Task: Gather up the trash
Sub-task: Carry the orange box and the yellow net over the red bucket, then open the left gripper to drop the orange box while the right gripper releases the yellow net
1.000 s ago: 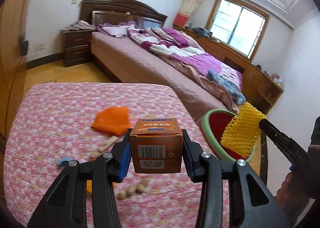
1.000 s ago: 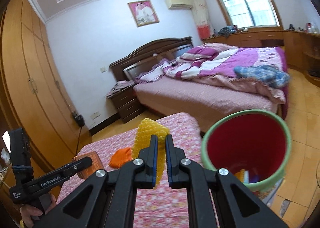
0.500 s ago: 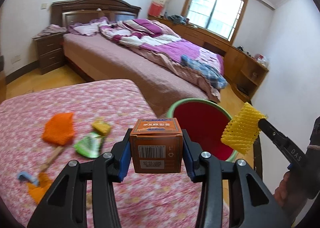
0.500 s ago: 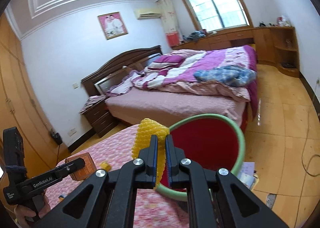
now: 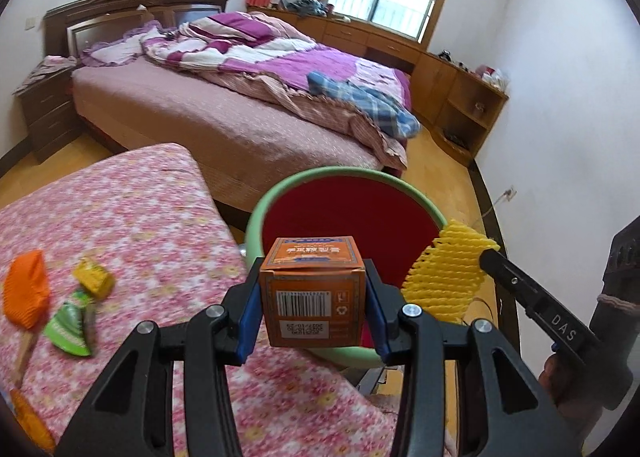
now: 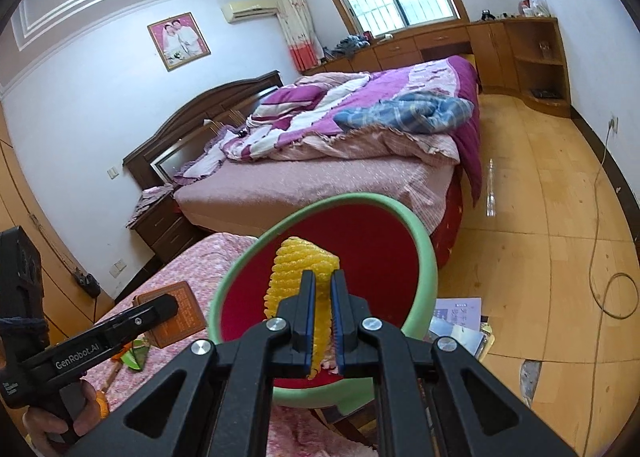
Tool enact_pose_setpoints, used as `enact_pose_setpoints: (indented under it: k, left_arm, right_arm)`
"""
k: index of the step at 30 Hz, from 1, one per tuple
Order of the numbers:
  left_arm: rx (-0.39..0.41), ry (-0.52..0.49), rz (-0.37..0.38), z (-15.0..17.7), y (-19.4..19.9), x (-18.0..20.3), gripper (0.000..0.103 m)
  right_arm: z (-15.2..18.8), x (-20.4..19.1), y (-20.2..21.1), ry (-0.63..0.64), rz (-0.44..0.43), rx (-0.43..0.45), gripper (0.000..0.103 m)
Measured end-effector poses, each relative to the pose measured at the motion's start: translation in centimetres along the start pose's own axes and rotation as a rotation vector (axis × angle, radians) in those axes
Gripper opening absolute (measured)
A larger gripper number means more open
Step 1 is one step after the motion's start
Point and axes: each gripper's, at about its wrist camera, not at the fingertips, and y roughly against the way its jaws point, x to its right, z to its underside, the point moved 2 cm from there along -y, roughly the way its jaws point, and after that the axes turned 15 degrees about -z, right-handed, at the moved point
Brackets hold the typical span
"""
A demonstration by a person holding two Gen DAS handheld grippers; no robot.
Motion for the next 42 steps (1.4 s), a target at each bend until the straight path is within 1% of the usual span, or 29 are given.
enact_pose_setpoints:
  k: [8, 10, 12, 15, 17, 22, 25, 27, 35, 38, 42]
  left_arm:
    - [-0.025, -0.043, 0.032, 0.4, -1.7, 1.6, 0.046]
    - [-0.029, -0.044, 0.036, 0.5, -1.9, 1.7, 0.050]
    - [-0.025, -0.041, 0.039, 0.6, -1.9, 1.6, 0.054]
    - [-0.030, -0.040, 0.037, 0.5, -2.0, 1.5, 0.054]
    - [-0.037, -0.030, 0.036, 0.5, -1.9, 1.2, 0.054]
    - [-0.033, -0.009, 0.028, 0.5, -1.2, 0.3, 0.054]
    - [-0.029, 0.005, 0.012, 0.5, -0.5, -0.4, 0.054]
    - [-0.027, 0.014, 0.001, 0.5, -0.2, -1.1, 0.054]
    - [0.001, 0.076, -0.073, 0.3, 1.6, -5.4, 0.054]
    - [0.000, 0.102, -0.114, 0.1, 1.8, -7.8, 0.054]
    - [-0.004, 0.143, -0.200, 0.0, 1.7, -11.9, 0.054]
  right_arm:
    - [0.3, 1.2, -1.3, -0.025, 0.009, -0.020, 0.013]
    - [0.3, 1.3, -1.4, -0.032, 0.007, -0.023, 0.013]
    - [0.4, 1.4, -1.5, -0.040, 0.006, -0.023, 0.017]
    - [0.3, 1.4, -1.6, -0.048, 0.004, -0.019, 0.022]
    - [0.2, 1.3, -1.4, -0.047, 0.000, -0.013, 0.028]
    - [0.2, 0.6, -1.0, -0.030, -0.005, -0.007, 0.030]
    - [0.3, 0.0, -0.8, -0.022, -0.013, -0.010, 0.035]
    - [0.3, -0.4, -0.8, -0.018, -0.019, -0.014, 0.036]
    - [0.7, -2.3, -1.0, -0.001, -0.042, -0.035, 0.047]
    - [0.8, -3.0, -1.3, 0.000, -0.046, -0.044, 0.054]
    - [0.9, -3.7, -1.7, 0.003, -0.046, -0.052, 0.060]
